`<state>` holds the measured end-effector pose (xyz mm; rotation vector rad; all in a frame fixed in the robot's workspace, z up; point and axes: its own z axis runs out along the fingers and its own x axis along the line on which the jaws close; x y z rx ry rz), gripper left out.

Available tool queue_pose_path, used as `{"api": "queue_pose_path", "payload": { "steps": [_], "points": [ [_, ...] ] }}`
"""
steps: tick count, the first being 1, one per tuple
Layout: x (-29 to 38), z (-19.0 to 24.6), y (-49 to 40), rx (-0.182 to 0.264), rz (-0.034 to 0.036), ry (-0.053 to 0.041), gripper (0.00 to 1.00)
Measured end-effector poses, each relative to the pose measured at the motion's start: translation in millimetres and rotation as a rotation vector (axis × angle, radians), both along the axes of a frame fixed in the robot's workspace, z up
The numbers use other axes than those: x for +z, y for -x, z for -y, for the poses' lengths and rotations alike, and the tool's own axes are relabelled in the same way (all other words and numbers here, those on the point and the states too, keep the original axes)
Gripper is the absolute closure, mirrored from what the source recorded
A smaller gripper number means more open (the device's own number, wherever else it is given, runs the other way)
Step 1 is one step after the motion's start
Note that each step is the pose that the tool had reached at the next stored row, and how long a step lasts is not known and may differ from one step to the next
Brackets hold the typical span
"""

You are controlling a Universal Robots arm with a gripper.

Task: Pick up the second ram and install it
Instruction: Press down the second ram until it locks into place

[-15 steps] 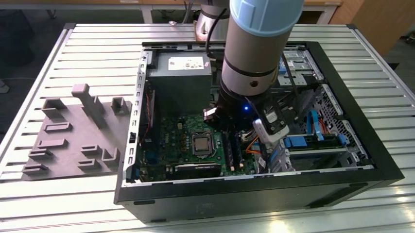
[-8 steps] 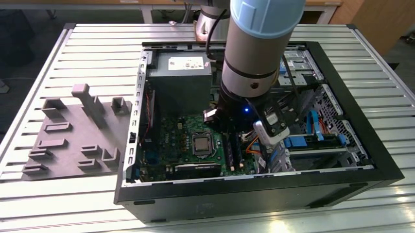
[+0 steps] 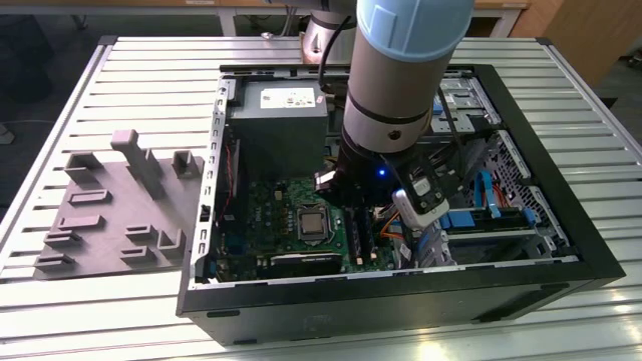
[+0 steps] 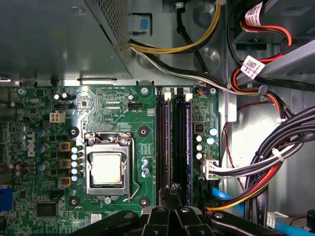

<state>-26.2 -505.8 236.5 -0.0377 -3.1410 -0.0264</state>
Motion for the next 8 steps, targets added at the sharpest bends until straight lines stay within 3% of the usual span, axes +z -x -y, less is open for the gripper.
{"api": "queue_pose_path", "payload": {
  "steps": [8],
  "points": [
    [0.0,2.8,0.0,0.000,-0.0001,0.0005,0.89]
  ]
}}
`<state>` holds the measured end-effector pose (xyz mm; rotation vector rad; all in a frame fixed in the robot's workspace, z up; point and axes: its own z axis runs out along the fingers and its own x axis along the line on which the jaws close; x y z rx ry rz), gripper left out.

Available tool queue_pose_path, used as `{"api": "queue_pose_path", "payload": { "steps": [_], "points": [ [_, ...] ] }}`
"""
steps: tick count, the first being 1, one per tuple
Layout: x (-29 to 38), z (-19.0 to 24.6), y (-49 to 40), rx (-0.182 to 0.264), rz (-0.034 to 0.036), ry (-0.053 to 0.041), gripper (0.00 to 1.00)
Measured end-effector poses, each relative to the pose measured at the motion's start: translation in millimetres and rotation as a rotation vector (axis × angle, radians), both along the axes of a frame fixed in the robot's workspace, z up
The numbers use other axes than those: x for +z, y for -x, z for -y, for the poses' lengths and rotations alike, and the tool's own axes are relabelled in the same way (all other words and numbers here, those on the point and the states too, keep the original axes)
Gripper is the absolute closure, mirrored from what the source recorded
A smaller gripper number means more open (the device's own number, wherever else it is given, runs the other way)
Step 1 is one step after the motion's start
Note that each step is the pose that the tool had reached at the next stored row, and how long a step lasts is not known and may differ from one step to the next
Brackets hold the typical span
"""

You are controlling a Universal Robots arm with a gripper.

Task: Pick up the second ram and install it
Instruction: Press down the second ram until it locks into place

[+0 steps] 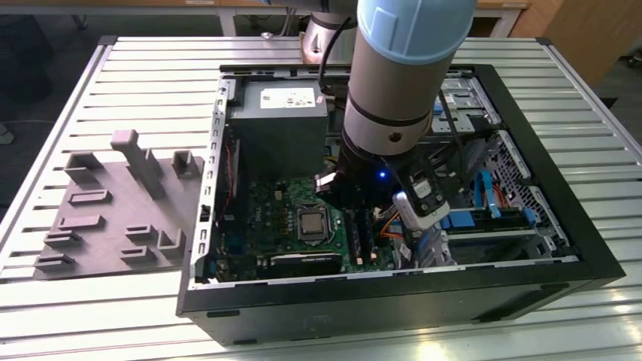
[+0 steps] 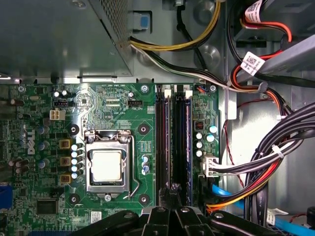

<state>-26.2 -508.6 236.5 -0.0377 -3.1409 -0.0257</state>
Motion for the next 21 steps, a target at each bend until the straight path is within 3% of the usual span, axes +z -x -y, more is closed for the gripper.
{"api": "queue_pose_path", "payload": {
  "steps": [21],
  "points": [
    [-0.1,10.8,0.0,0.000,0.0000,0.0002,0.89]
  ]
}}
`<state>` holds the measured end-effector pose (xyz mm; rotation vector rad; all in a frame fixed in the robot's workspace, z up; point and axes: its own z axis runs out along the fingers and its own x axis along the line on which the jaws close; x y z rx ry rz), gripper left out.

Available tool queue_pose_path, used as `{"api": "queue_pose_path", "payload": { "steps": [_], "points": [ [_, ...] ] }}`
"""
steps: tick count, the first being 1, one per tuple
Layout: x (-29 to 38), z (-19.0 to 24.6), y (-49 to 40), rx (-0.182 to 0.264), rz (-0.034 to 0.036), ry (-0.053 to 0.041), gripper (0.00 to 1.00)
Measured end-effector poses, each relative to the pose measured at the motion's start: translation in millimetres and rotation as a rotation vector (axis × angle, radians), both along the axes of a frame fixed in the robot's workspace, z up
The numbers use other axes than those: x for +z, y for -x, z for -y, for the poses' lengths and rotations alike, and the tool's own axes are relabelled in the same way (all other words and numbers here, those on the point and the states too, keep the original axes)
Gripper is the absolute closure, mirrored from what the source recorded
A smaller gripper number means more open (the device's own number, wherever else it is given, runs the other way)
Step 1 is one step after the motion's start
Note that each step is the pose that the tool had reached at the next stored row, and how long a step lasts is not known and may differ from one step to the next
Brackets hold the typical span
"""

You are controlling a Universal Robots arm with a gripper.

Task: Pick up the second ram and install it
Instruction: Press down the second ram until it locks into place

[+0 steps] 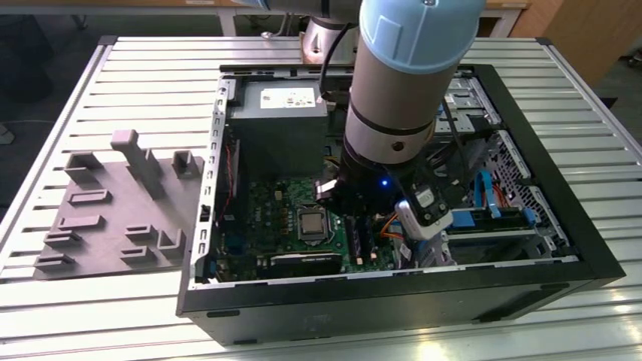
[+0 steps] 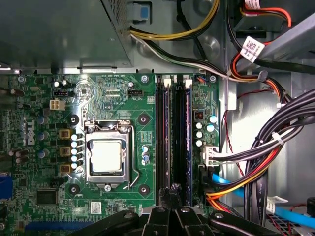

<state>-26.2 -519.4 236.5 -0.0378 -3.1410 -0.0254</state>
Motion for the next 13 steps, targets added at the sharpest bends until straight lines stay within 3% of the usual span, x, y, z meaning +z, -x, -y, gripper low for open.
{"api": "queue_pose_path", "payload": {
  "steps": [4,13],
  "points": [
    [-0.3,2.7,0.0,0.000,0.0000,0.0000,0.89],
    [-2.4,3.3,0.0,0.000,0.0000,-0.0001,0.89]
  ]
}}
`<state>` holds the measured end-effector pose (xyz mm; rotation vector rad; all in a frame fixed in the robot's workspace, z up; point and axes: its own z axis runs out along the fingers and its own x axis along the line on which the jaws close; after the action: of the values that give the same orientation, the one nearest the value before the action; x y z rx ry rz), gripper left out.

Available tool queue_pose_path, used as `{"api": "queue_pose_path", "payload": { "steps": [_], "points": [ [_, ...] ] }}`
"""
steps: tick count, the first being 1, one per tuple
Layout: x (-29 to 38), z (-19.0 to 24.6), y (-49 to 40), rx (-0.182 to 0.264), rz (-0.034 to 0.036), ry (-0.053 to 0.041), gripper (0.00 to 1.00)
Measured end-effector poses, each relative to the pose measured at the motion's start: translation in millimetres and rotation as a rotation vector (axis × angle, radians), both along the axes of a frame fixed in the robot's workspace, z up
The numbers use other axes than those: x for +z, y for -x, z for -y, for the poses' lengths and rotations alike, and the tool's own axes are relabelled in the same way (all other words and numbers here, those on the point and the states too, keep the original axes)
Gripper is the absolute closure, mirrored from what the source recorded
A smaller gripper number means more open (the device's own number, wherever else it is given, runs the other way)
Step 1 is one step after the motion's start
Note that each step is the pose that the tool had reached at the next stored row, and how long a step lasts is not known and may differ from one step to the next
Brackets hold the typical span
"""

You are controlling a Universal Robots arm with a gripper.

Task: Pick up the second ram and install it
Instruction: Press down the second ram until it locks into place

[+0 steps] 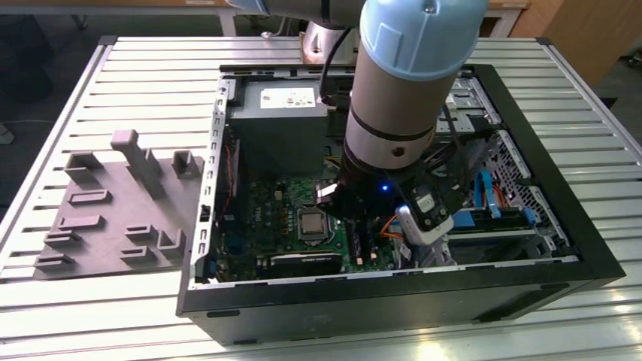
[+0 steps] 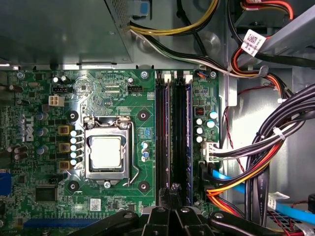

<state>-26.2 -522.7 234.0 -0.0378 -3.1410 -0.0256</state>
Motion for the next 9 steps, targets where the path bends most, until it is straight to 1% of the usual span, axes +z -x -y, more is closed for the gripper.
{"api": "queue_pose_path", "payload": {
  "steps": [9],
  "points": [
    [-7.4,0.3,0.0,0.000,0.0000,0.0000,0.89]
  ]
}}
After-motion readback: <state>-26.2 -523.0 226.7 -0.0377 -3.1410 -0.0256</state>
